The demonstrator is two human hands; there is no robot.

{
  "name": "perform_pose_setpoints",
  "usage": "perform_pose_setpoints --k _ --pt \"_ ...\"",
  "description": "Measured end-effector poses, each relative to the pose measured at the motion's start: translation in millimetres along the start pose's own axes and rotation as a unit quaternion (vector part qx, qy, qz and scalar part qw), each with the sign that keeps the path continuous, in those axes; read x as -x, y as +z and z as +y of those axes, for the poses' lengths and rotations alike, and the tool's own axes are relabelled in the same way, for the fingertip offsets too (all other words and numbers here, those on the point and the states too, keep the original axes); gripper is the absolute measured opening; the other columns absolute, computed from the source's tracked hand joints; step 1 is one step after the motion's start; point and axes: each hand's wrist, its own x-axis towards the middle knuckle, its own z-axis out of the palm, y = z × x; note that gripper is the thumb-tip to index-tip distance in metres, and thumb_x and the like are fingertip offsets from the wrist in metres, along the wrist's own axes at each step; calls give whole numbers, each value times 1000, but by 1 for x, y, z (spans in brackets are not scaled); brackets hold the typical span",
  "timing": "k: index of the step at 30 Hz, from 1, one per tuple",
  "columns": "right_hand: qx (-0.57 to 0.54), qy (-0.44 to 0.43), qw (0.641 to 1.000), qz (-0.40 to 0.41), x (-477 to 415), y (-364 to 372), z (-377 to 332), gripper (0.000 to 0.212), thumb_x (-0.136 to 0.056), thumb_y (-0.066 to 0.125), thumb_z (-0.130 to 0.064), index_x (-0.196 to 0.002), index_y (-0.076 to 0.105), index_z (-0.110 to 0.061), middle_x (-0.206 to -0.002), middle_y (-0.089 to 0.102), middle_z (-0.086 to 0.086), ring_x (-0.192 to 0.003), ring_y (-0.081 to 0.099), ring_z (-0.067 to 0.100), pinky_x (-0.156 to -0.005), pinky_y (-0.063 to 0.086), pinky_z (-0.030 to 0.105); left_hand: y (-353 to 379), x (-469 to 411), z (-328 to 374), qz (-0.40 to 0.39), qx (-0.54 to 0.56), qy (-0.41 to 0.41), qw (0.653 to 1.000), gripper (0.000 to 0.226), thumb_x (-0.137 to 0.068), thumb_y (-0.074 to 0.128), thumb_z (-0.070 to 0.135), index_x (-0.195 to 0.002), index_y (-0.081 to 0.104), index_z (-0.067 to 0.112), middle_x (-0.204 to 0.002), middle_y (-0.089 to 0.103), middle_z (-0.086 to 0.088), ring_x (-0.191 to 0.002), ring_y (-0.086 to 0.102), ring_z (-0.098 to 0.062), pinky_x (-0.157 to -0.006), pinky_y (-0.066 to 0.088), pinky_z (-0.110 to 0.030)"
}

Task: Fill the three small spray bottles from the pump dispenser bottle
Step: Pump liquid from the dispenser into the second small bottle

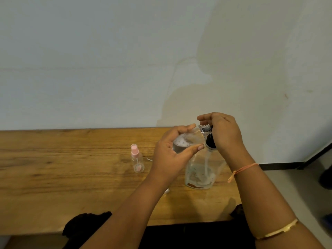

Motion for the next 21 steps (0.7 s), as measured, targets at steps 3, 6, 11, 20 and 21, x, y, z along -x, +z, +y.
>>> perform_pose_setpoints --k 3,6,11,20,21 --pt "7 2 1000 3 1 2 2 37 -91 32 -9 -87 68 -16 -100 65 8 -97 58 21 -75 45 29 0 0 0 0 -5 2 1000 42 -63 83 18 -92 60 40 -102 63 34 -105 58 5 -91 48 -19" --pt "-8 3 1000 -2 3 0 -1 38 -92 32 -9 -90 69 -15 -102 65 8 -97 57 19 -73 45 25 0 1 3 -2 -4 7 1000 43 -66 81 11 -92 60 38 -101 63 36 -104 58 8 -87 46 -11" --pt "-16 -15 1000 -3 3 -4 -9 38 -92 31 -8 -91 68 -17 -103 66 4 -101 57 15 -88 46 32 -2 0 7 -4 -14 26 1000 41 -67 80 13 -94 59 36 -98 62 38 -103 56 11 -85 41 -5" --pt "5 20 1000 -20 -1 1 -1 37 -91 32 -9 -87 68 -17 -102 64 7 -94 56 17 -70 43 22 1 3 0 13 3 -3 1000 42 -66 82 16 -91 63 43 -102 66 26 -105 59 3 -88 48 -18" --pt "5 19 1000 -21 0 1 -1 37 -91 32 -9 -88 68 -16 -103 64 8 -95 56 17 -69 43 22 1 3 0 12 4 -4 1000 42 -66 82 19 -91 64 46 -102 66 25 -105 59 2 -88 49 -19"
